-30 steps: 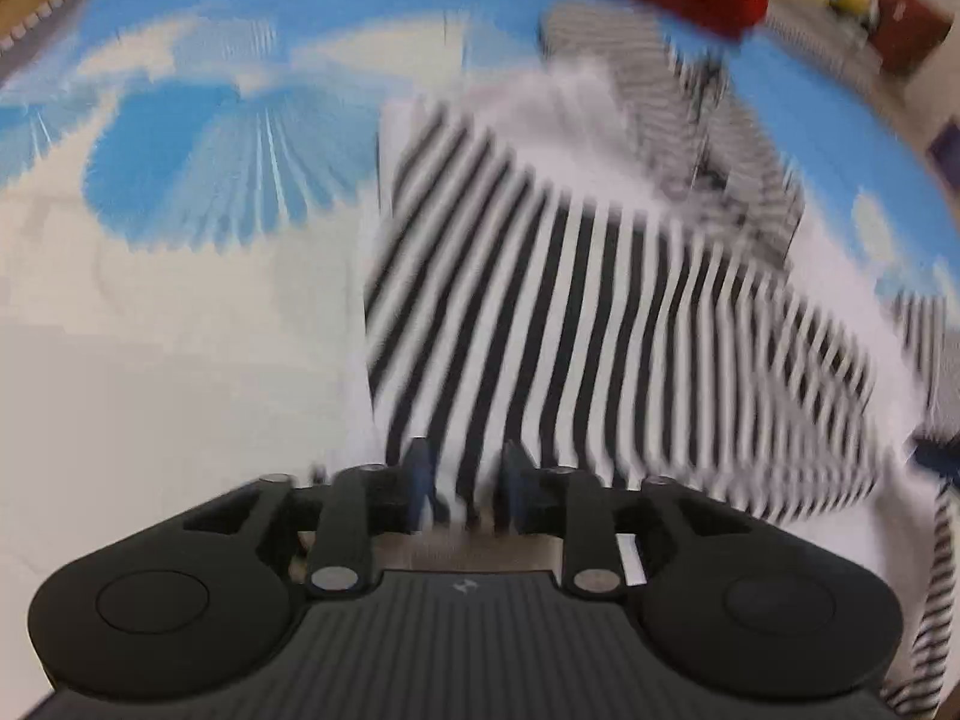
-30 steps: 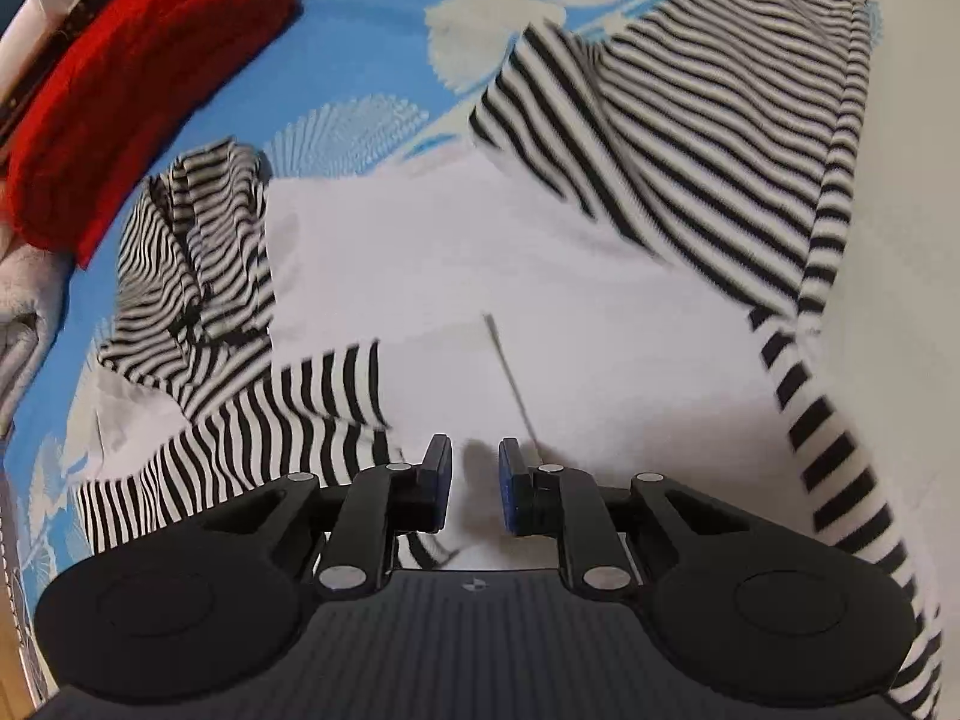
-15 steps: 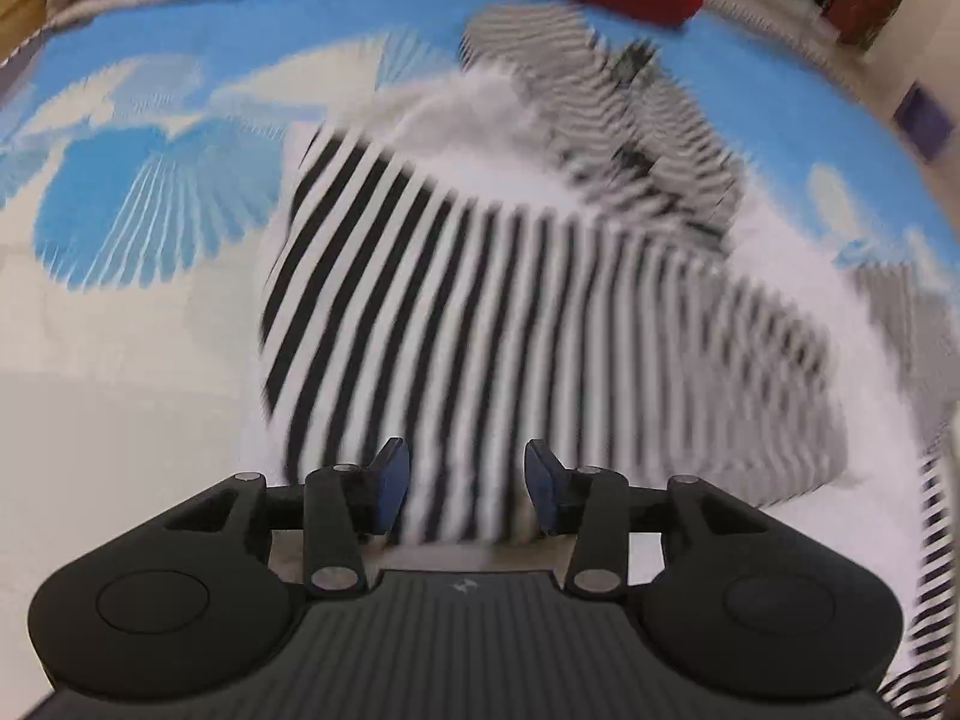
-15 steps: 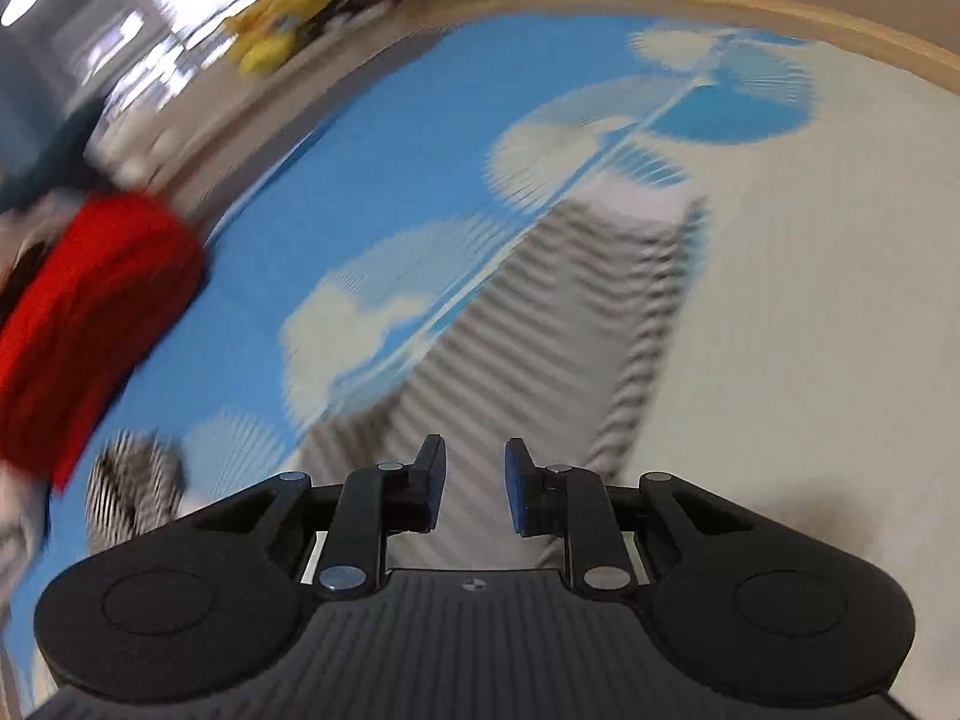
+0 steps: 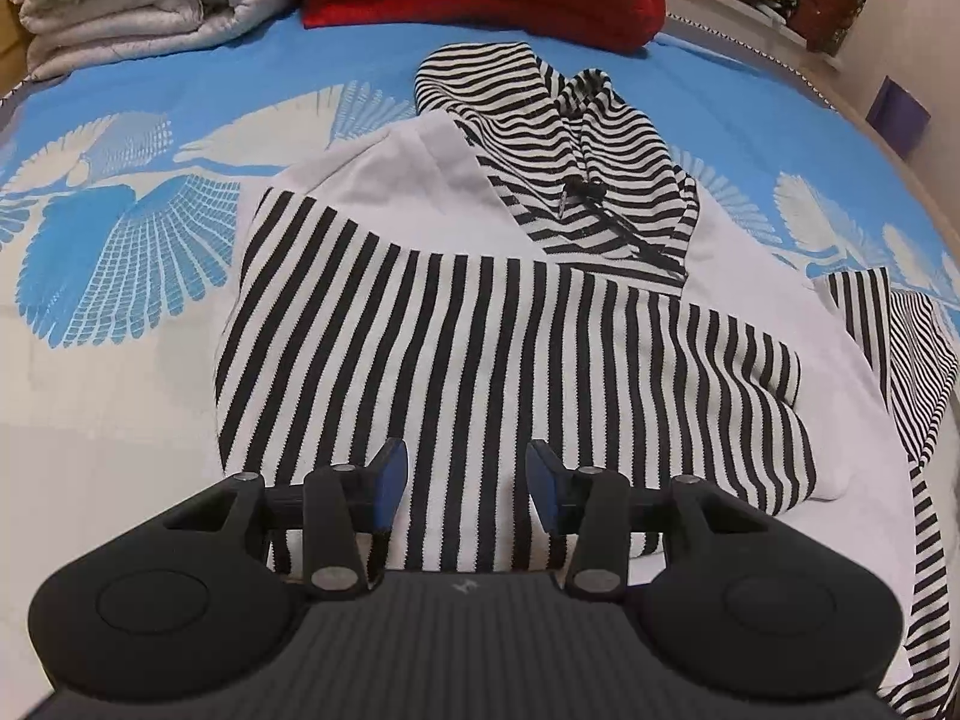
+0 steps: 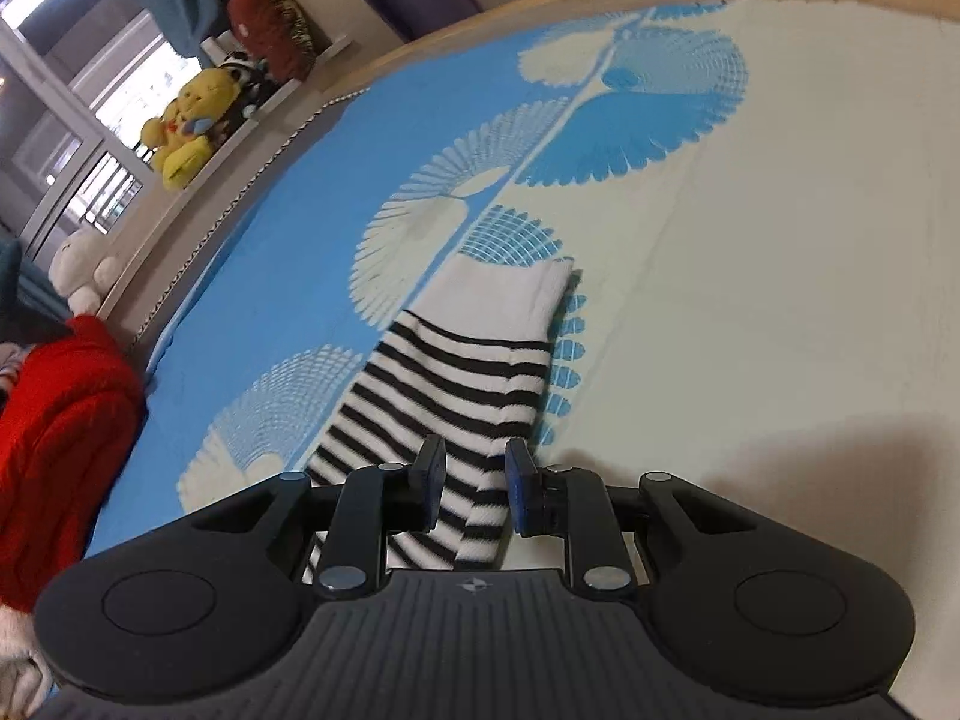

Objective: Fold small clothes

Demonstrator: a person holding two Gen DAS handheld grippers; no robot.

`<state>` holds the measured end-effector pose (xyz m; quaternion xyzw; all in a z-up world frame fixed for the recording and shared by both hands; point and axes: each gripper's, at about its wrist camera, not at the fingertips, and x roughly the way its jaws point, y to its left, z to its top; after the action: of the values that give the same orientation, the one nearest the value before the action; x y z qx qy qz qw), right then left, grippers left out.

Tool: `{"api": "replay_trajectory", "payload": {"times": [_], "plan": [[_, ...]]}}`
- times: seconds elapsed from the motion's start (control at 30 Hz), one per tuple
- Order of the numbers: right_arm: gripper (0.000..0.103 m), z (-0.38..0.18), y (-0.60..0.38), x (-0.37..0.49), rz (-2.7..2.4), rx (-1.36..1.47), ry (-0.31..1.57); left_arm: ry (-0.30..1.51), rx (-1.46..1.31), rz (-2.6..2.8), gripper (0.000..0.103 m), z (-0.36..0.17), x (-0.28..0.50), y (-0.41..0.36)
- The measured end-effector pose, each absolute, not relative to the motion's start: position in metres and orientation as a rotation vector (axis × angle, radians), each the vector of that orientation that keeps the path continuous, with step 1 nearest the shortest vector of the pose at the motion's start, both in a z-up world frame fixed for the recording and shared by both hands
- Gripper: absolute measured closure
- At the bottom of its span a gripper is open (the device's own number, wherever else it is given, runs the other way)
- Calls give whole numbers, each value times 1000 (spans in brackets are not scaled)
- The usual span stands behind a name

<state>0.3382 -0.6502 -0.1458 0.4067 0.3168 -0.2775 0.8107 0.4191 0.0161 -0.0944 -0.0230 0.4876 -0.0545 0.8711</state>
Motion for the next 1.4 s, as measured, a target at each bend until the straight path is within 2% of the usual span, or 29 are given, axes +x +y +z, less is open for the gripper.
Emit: {"api": "replay_trajectory", "payload": {"times": [0.23, 0.27, 0.3, 0.43, 0.53, 0.67, 0.8, 0.87, 0.9, 1.03, 1.1, 1.17, 1.2, 1.4], "plan": [[81, -174, -647, 351, -600, 868, 665, 1024, -74, -118, 55, -96, 424, 21], [84, -173, -645, 354, -604, 843, 664, 1023, -78, -113, 55, -95, 424, 23], [98, -170, -643, 354, -617, 826, 658, 1021, -84, -105, 55, -94, 425, 26], [98, -128, -612, 364, -604, 657, 573, 1006, -129, -66, 55, -86, 428, 45], [100, -70, -551, 379, -472, 476, 495, 989, -177, -27, 55, -78, 428, 66], [101, -3, -407, 382, -53, 311, 409, 966, -237, 20, 55, -67, 427, 92], [100, 9, -274, 364, 447, 306, 558, 952, -284, 35, 55, -59, 426, 111], [100, 8, -242, 351, 501, 317, 633, 954, -298, 38, 55, -58, 424, 114], [100, 9, -238, 347, 494, 333, 658, 955, -303, 33, 55, -57, 423, 115], [83, 16, -278, 343, 266, 494, 678, 963, -288, 5, 55, -58, 419, 107], [78, 15, -309, 342, 106, 548, 635, 969, -275, -5, 55, -62, 419, 100], [77, 2, -340, 346, -37, 557, 641, 980, -271, -20, 55, -66, 421, 91], [75, -10, -353, 349, -88, 577, 678, 985, -270, -26, 55, -68, 422, 86], [75, -80, -376, 366, -131, 762, 903, 982, -227, -74, 55, -76, 431, 49]]}}
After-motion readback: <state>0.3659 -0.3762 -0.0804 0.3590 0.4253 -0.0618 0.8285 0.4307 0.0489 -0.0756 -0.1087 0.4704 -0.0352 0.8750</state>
